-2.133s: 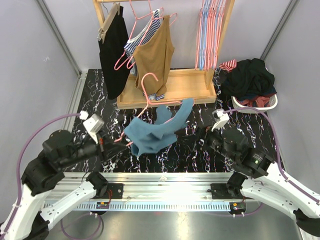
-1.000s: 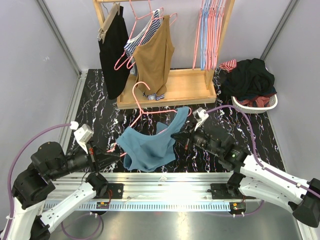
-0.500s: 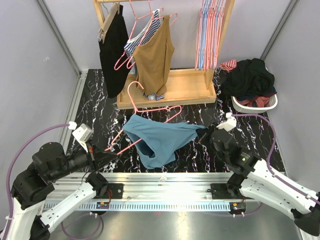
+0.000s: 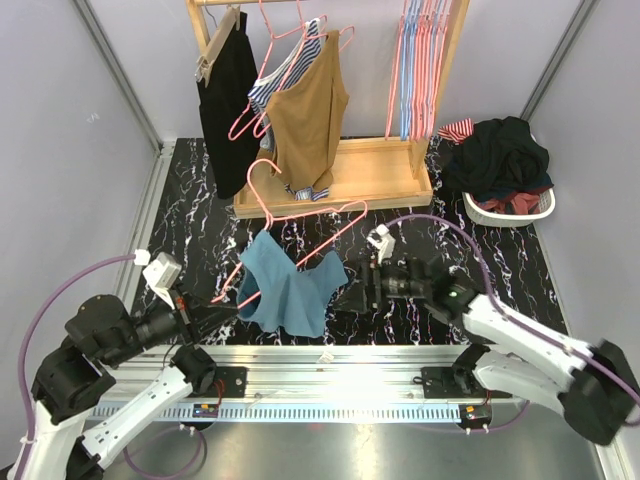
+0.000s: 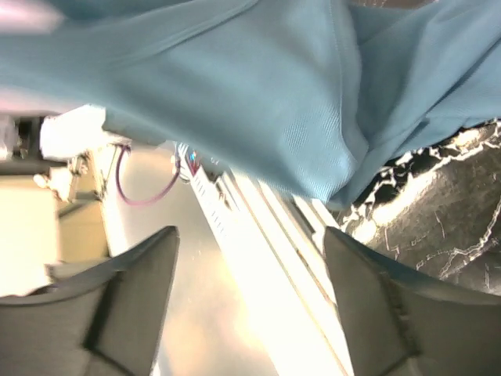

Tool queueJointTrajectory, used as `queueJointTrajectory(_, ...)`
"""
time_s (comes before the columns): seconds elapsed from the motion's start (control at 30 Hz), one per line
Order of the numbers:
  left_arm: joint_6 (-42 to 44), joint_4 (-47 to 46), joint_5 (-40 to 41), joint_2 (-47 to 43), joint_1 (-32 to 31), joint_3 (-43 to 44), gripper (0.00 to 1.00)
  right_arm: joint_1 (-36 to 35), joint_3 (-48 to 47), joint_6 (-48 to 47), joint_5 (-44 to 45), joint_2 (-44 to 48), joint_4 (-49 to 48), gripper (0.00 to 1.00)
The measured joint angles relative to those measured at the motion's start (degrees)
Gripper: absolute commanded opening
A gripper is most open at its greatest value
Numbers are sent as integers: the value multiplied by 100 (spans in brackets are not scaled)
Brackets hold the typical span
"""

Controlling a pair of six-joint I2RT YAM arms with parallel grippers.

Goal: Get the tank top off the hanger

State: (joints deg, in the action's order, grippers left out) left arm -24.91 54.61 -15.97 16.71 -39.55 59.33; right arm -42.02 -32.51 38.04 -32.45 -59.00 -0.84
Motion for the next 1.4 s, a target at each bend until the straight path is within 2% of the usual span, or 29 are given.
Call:
queueJointTrajectory(0.13, 7, -33, 85, -7, 0, -15, 0, -2, -50, -533, 66, 1401, 981, 95)
queueJointTrajectory(0.27, -15, -92, 81, -17, -4, -61, 0, -4, -131, -664, 769, 2472, 1672, 100)
queueJointTrajectory(0.4, -114, -431, -173, -94, -13, -455, 0, 2, -118, -254, 1700, 3016, 1838, 100)
queueJointTrajectory(0.5, -245, -562, -461, -153, -15, -820, 0, 2, -76, -63, 1991, 3123, 1565, 100)
queueJointTrajectory(0.8, -385, -774, -726, -81, -17, -1145, 0, 0, -584, -291, 1718, 2618, 1172, 100)
queueJointTrajectory(1.07, -627, -1062, -789, 352, -17, -1902, 0, -192, -1784, -892, 1705, 1469, 1174, 100)
queueJointTrajectory(1.23, -763, -1287, -809, 428, -20, -1963, 0, -699, -2542, -1305, 2203, 516, 1405, 100)
queueJointTrajectory(1.4, -822, -1582, -890, 535, -20, -1963, 0, -1314, -2833, -1543, 3261, -463, 1458, 100)
